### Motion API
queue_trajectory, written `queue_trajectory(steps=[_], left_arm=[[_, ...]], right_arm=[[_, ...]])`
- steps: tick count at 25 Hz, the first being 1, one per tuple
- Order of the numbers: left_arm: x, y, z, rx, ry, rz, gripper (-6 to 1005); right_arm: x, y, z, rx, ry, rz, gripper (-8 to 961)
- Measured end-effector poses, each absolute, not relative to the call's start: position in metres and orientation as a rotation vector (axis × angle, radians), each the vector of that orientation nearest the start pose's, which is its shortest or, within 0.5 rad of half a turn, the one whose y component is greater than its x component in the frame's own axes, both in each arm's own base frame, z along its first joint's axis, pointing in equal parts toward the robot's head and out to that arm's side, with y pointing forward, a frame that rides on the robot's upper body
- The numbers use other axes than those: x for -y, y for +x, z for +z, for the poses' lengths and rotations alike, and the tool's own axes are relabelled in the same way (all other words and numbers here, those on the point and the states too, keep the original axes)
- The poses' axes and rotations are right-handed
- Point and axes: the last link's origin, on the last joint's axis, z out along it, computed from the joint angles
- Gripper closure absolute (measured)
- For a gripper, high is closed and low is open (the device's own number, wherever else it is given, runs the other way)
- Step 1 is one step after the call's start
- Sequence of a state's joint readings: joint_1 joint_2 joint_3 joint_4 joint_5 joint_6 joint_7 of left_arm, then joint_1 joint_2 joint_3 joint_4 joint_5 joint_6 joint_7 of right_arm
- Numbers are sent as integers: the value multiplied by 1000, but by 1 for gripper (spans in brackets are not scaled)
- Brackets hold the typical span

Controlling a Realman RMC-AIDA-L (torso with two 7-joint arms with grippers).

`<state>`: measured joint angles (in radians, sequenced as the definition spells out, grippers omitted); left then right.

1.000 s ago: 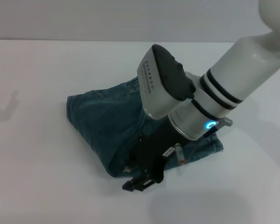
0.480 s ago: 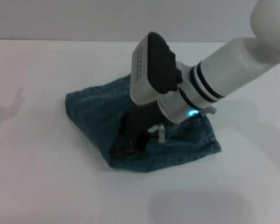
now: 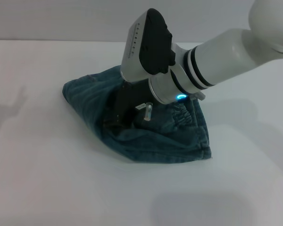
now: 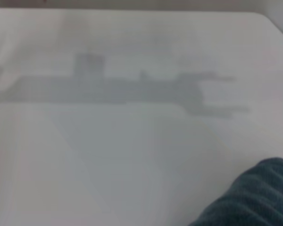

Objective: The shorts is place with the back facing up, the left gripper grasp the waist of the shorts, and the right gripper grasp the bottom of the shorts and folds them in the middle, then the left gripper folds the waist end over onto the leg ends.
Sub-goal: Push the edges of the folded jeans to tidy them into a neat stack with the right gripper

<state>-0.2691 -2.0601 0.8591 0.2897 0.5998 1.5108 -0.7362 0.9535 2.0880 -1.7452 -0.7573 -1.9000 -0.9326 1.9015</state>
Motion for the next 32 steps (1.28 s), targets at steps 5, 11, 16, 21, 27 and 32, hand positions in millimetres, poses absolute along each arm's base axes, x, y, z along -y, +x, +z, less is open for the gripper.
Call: queue_trajectory(steps=[5,11,16,21,27,32], left_arm=[[-289,-341,85,487,-1425,-1170,153],[-286,-343,85,489,-1424,-1165,153],[-283,-345,85,493,-1421,-1159,153],[-282,-346,85,493,-1421,-1158,154],[-284,-345,85,489,-1423,-1161,154],[-283,-345,85,489,-1422,-1161,154]], right_arm=[[-389,81,-126,-59,-2959,-9,516],[-383,77,-128,-83,-3006,10,516],[-354,77,-113,-78,-3146,89,517],[-337,80,-83,-67,-3160,236,517],[-356,105,-40,-214,-3012,354,516],[-380,139,-1,-339,-2810,404,516]])
